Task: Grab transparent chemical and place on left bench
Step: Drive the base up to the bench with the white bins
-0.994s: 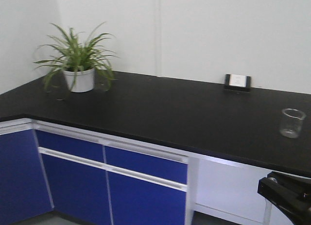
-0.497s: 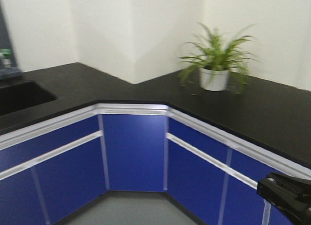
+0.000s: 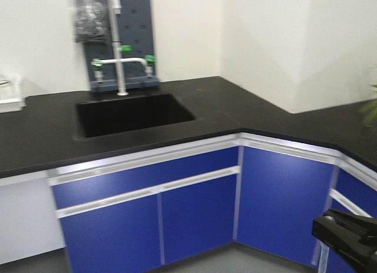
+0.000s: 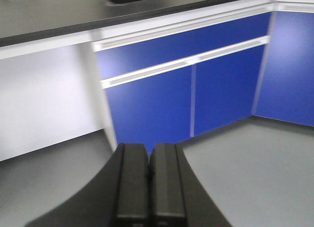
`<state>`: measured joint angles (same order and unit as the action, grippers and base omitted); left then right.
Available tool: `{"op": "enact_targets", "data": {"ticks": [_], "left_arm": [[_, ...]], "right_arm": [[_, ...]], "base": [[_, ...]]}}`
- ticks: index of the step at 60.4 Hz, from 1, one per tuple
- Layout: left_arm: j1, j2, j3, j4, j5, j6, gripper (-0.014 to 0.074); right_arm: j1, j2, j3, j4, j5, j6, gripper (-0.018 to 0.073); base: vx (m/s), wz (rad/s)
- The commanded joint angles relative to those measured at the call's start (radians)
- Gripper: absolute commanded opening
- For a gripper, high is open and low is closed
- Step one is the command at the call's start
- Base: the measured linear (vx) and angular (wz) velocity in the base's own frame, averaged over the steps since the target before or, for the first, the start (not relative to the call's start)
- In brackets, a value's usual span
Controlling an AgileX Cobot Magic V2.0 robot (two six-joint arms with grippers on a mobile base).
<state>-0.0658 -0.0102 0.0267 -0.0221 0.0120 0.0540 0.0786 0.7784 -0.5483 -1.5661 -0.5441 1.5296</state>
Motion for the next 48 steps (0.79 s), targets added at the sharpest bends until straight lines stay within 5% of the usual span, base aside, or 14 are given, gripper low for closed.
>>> {"op": "enact_targets", "data": {"ticks": [1, 48], "left_arm": [[-0.002, -0.019, 0.016, -0.001, -0.078, -0.008, -0.0003], [-0.002, -0.019, 0.016, -0.001, -0.078, -0.008, -0.0003]], "right_arm": [[0.000, -0.005, -0.030, 0.041, 0.002, 0.000, -0.0004], [0.000, -0.005, -0.030, 0.041, 0.003, 0.000, -0.0004]], "base": [[0.20, 0.67], [0.32, 0.69]]}}
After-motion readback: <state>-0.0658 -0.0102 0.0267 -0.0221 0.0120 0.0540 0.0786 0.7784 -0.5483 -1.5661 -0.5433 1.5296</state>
